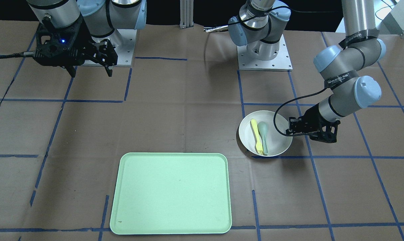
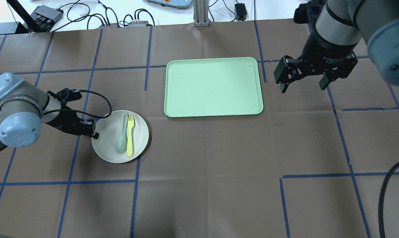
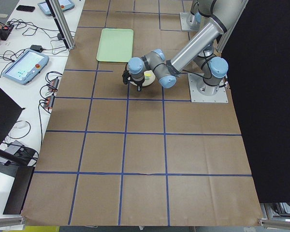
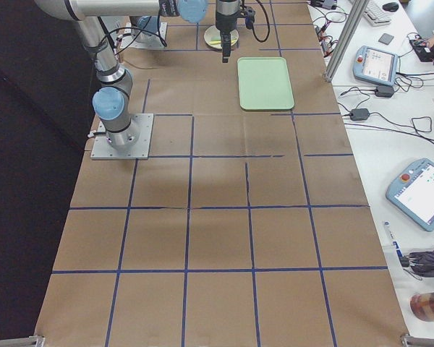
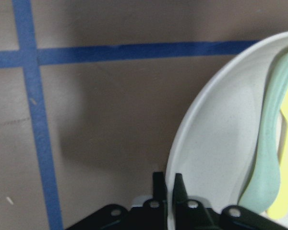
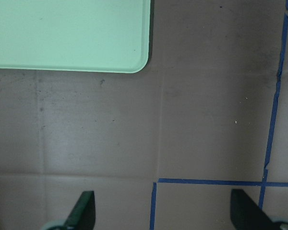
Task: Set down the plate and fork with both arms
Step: 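Carry the plate with the left gripper onto the mint-green tray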
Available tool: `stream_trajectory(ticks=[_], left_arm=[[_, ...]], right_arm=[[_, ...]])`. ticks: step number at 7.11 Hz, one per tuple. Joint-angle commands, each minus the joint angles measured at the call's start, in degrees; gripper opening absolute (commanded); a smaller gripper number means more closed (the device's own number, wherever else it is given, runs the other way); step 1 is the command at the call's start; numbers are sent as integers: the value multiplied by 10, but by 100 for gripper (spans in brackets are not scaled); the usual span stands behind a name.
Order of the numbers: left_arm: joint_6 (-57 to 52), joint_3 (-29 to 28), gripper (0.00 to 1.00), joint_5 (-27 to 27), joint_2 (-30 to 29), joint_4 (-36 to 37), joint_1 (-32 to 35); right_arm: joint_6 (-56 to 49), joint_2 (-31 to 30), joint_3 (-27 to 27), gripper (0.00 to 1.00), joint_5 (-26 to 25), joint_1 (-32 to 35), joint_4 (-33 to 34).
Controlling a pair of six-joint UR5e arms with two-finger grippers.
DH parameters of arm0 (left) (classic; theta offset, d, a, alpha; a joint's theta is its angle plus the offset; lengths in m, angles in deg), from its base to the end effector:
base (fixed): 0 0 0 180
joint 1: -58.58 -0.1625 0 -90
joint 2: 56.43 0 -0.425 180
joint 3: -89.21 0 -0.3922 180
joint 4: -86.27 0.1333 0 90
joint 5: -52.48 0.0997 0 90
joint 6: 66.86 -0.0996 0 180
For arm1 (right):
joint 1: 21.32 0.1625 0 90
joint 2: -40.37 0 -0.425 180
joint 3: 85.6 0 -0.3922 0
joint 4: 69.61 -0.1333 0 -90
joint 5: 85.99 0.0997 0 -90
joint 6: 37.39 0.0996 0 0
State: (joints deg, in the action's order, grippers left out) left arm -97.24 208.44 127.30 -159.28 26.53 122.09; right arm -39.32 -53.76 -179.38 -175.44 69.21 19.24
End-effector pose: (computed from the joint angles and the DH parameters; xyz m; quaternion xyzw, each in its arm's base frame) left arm 0.0641 -0.4859 0.1995 -0.0199 -0.9859 -0.0272 0.1641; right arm 0.1385 -0.4586 0.4878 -0.0214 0.9997 0.0069 0.0049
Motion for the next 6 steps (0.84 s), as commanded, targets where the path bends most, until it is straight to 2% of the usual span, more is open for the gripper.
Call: stream_trajectory(ticks=[1,4,6], left_arm=[[49,-2,0,-62,11,-1,35],[218,-73,0,-115,-24,1,148],[275,-179,0,-122,-100,1,220]], right_arm=[[0,0,0,100,0,0,0],[0,0,0,100,1,1,0],[0,0,0,100,0,1,0]])
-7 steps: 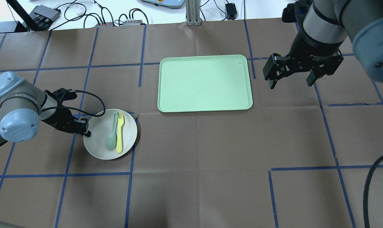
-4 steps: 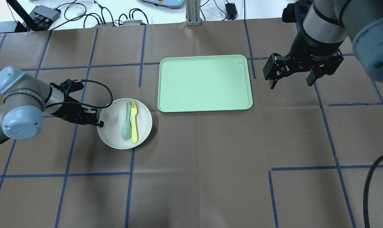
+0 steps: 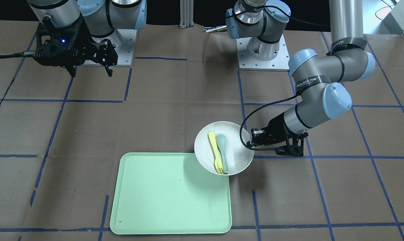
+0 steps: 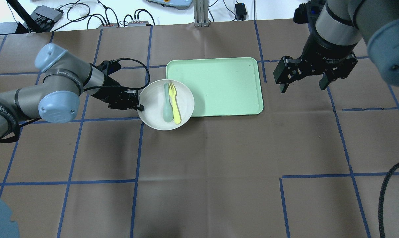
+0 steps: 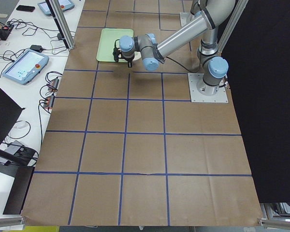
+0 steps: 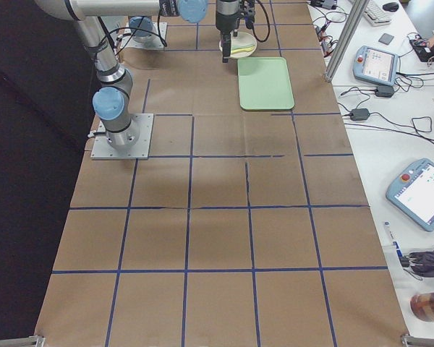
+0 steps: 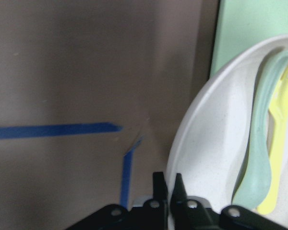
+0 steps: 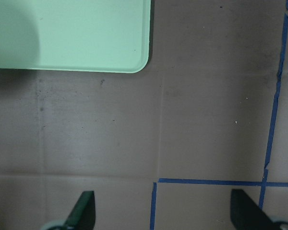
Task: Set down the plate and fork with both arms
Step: 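Carry the plate with the left gripper onto the mint-green tray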
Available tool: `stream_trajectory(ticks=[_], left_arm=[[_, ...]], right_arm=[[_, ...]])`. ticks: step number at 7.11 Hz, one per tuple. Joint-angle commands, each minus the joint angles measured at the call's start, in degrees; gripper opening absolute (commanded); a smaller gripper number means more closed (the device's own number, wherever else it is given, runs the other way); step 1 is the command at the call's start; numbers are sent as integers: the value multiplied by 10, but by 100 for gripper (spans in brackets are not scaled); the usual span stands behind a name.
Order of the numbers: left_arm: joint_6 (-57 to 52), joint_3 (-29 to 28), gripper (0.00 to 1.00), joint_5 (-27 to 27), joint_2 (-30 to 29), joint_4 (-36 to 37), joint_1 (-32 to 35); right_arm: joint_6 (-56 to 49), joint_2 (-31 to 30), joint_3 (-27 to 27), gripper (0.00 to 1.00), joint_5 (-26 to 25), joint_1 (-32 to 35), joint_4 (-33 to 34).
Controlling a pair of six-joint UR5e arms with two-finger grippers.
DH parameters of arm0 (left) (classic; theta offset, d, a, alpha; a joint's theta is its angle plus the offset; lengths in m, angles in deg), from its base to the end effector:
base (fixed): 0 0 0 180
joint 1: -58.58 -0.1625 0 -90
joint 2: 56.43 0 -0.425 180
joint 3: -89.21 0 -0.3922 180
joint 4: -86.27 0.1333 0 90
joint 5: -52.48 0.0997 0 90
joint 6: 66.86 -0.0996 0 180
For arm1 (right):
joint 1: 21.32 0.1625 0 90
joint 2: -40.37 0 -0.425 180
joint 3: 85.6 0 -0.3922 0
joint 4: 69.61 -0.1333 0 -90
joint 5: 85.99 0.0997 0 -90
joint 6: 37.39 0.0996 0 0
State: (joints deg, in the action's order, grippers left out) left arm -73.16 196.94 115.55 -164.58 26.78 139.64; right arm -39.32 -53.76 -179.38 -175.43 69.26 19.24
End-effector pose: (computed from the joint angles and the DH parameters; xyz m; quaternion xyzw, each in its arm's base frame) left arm -0.0922 -0.5623 0.2387 0.0333 -0.9709 -0.0143 0.2366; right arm 0.1389 -0.4585 0.4878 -0.0219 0.9997 0.0069 0.0050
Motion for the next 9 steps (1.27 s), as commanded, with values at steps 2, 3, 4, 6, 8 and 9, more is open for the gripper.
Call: stream_trajectory(ticks=[2,3,4,6,8,9], left_arm=[[89,-169,0,-2,-135,-4,93],[109,-210,1,-2,-172,-6,111],[110,-232,1,-1,-198,-5,116],[119,-249,1,-2,-219,-4,117],[123,-251,7,-4,-231,5,117],[123,-250,15,-3,-231,5,117]], right_arm=[[0,0,0,100,0,0,-1],[0,-1,-1,100,0,-1,-1],[-1,-3,-6,100,0,-1,0],[-1,-4,-10,100,1,-1,0],[-1,-4,-11,100,1,-1,0],[-1,-4,-10,100,1,-1,0]])
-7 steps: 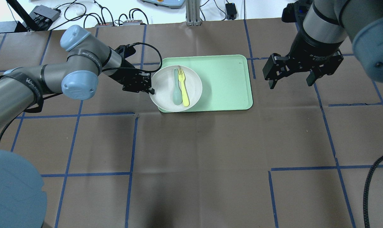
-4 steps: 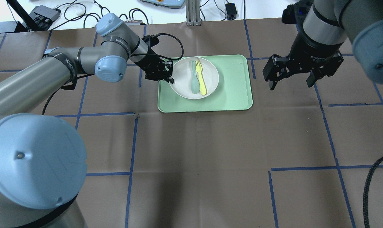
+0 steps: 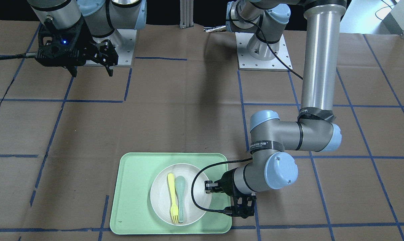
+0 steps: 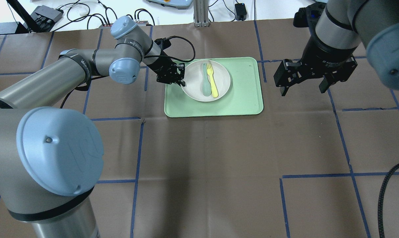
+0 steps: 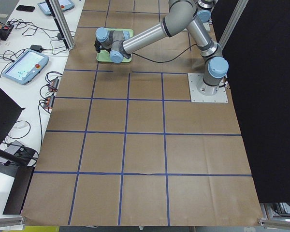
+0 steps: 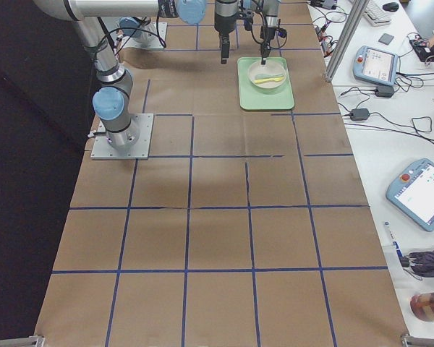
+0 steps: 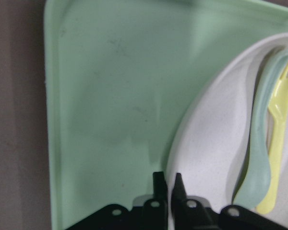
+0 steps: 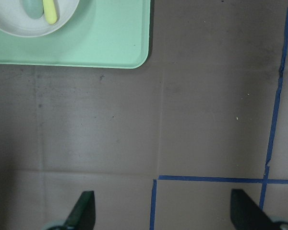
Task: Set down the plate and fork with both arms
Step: 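Carry the plate with the left gripper onto the mint-green tray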
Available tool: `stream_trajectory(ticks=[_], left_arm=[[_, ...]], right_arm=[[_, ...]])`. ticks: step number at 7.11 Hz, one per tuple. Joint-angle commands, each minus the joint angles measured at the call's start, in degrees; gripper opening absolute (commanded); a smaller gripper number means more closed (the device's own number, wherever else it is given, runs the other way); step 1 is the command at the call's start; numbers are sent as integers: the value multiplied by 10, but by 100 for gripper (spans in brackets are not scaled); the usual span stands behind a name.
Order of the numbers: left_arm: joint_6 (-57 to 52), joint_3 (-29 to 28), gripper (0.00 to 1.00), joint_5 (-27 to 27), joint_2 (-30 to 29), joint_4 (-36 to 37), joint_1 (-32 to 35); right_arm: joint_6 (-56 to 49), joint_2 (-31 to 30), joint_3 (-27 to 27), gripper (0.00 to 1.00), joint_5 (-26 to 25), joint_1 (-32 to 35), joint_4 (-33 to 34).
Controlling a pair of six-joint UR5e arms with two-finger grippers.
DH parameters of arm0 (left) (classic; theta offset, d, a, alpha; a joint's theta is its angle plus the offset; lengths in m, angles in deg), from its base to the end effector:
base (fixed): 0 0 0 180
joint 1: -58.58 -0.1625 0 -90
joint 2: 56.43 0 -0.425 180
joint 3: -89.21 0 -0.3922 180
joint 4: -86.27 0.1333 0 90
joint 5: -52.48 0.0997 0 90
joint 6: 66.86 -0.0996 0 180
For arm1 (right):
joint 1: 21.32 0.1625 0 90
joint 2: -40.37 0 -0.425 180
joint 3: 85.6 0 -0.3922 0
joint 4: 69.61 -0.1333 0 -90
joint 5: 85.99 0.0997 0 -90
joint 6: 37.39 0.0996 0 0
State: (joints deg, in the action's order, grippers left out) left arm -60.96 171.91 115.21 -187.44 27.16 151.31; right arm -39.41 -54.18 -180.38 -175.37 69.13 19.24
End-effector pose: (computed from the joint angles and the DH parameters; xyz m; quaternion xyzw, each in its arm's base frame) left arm -0.2121 -0.6910 0.1722 0.0327 -0.9710 -0.0416 0.2332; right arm 0.1380 -0.4547 0.4826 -0.0215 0.9997 0.0120 0.0056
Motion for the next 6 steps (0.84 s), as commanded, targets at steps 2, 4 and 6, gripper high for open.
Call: stream_trajectory(ticks=[2,4,6], left_arm=[[-3,12,98,1,18,-4,5],[-2,39,100,20,91,-57,10],[-6,63,100,139,235,-192,11]], right_arm=[[0,0,0,100,0,0,0],[0,0,0,100,1,0,0],[0,1,0,100,1,1,3]])
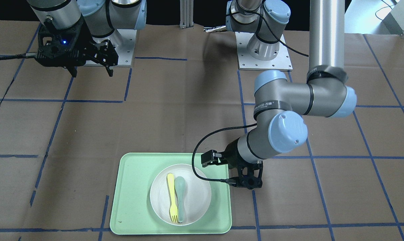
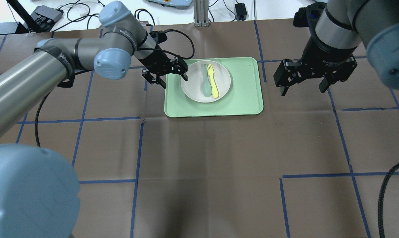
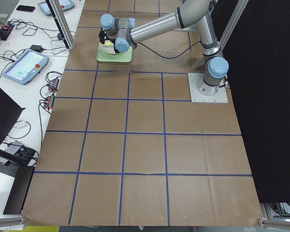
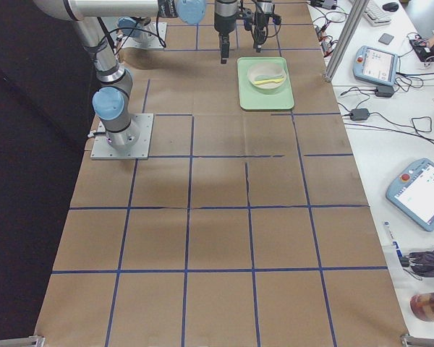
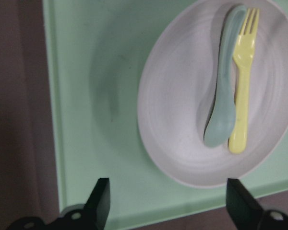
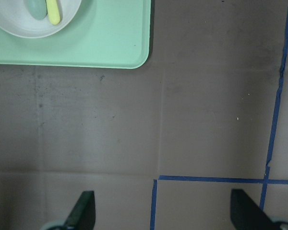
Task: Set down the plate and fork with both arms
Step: 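Release the plate and raise the left gripper away from the tray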
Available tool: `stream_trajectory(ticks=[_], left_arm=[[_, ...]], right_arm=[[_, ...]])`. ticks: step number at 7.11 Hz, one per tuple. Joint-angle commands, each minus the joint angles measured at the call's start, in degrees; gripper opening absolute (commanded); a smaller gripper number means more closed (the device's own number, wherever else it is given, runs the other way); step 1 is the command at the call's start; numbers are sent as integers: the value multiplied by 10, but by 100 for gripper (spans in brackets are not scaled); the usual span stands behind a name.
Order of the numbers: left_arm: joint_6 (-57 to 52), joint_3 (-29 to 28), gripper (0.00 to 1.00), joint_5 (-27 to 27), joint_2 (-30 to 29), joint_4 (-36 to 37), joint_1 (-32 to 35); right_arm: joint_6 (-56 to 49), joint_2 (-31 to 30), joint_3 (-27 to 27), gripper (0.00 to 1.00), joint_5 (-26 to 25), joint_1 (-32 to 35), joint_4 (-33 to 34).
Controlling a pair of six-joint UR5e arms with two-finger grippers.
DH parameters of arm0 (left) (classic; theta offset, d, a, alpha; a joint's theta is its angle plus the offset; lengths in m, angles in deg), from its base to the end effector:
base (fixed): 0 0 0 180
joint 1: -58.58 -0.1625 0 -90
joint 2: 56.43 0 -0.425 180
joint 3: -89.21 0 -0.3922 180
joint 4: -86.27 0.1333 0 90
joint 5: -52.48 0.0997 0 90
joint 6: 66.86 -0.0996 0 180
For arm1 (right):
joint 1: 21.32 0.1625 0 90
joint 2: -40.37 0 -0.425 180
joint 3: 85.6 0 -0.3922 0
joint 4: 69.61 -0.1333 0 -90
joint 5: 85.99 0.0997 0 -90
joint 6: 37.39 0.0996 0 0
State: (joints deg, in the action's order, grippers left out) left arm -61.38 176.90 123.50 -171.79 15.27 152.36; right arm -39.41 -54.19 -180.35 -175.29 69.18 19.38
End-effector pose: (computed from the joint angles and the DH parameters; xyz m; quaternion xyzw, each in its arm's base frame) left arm -0.2072 -0.6234 0.2920 0.0204 -0.9855 -0.0480 0.1614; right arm 0.1385 -0.4548 0.4832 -0.0219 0.9997 0.0104 0.0062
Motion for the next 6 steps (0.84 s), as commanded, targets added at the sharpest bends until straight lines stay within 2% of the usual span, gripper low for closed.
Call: stream_trajectory(ticks=[1,2,3,5,6], left_arm=[[-7,20,100,122,148,-143,0],[-19,32,100,178,210,-190,-8],[-35,50,100,181,261,-222,-24],[-59,106,100,182,318,-227,-49],[-59,114,100,182,341,-225,-48]], right_arm=[[1,4,8,100,-6,2,10],[4,7,14,100,-4,3,14],[10,35,36,100,0,6,21],[39,108,120,100,1,26,16],[60,146,159,100,1,53,18]])
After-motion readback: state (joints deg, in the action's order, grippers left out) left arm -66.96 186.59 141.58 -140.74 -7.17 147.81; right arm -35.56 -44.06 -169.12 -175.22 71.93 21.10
